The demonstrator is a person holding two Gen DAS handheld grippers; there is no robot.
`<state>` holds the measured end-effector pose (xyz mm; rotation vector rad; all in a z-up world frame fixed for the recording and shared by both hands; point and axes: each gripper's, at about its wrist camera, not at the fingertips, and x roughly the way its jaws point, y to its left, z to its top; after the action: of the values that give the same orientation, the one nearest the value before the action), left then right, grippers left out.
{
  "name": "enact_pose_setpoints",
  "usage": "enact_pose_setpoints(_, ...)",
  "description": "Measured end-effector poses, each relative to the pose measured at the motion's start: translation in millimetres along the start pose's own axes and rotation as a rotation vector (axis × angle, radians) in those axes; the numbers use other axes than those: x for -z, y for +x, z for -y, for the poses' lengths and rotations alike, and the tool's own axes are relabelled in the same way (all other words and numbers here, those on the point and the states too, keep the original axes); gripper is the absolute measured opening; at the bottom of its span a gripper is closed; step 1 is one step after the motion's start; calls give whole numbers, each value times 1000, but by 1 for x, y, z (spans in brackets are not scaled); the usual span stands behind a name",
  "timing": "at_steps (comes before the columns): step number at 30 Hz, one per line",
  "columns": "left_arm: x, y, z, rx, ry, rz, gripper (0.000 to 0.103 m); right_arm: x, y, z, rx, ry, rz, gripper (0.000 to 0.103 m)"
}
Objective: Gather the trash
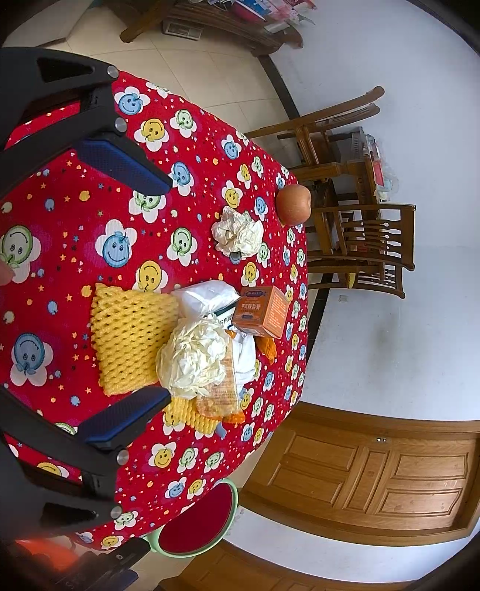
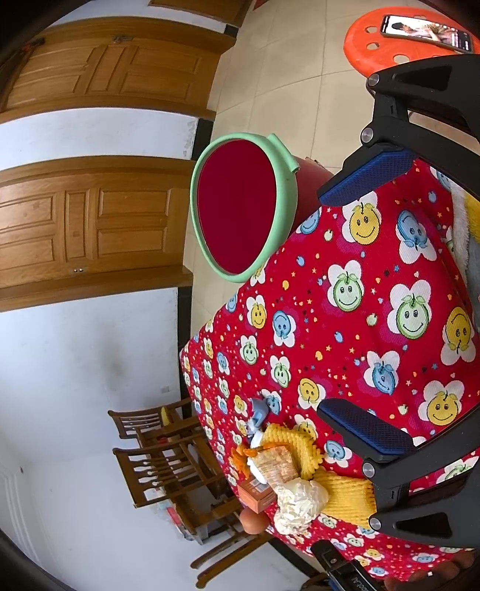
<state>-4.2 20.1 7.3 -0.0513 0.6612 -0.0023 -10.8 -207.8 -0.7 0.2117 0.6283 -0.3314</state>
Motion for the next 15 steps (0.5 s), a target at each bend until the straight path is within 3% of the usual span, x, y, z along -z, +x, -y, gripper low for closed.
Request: enact_pose_setpoints(15, 3, 0, 5, 7, 19, -11, 102, 2, 2, 0, 1, 0, -8, 103)
